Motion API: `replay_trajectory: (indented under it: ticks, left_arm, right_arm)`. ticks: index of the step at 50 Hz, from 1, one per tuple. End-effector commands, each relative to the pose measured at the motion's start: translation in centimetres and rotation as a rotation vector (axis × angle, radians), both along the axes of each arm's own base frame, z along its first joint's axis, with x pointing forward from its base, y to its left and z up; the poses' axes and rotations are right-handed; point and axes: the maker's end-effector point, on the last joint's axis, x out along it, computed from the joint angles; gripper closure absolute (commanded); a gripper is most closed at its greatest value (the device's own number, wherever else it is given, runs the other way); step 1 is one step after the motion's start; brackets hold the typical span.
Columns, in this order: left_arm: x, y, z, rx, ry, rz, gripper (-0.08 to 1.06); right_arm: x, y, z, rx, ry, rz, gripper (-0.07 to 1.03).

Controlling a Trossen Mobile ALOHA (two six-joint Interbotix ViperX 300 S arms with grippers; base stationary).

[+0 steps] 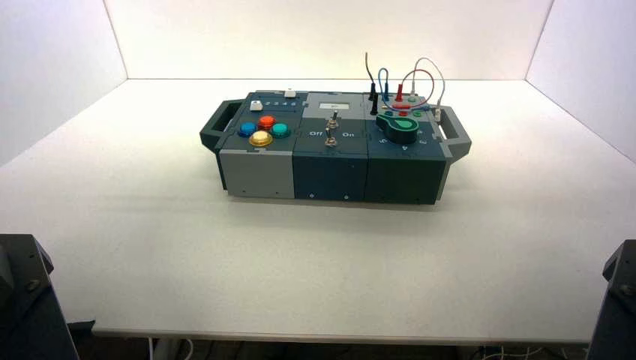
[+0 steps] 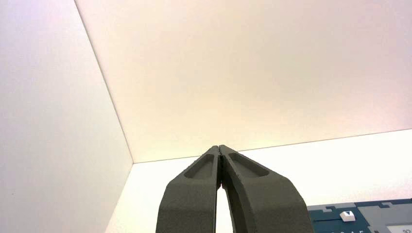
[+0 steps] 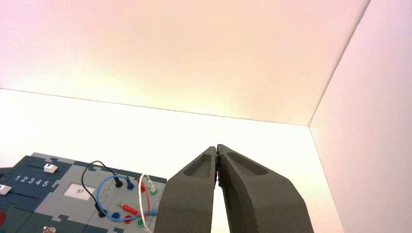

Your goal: Turn the knob to position 5.

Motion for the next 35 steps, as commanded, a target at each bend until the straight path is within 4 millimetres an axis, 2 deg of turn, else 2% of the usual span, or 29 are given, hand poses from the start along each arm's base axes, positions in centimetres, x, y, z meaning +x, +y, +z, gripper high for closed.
replay_trajectory:
  ticks: [1, 22, 35]
  left_arm:
    - [0.2, -0.1, 0.6, 0.007, -0.016, -0.005, 1.01]
    - [0.2, -0.2, 0.4, 0.008, -0.007, -0.007, 1.01]
    - [0.8, -1.3, 0.2, 0.033, 0.094, -0.064, 1.01]
  right_arm:
    - [0.3, -0.1, 1.3, -0.001, -0.032, -0.004, 0.97]
    - [0.3, -0.1, 1.0, -0.001, -0.017, -0.004, 0.97]
    - [0.3, 0.3, 0.5, 0.003, 0.097, 0.016, 0.98]
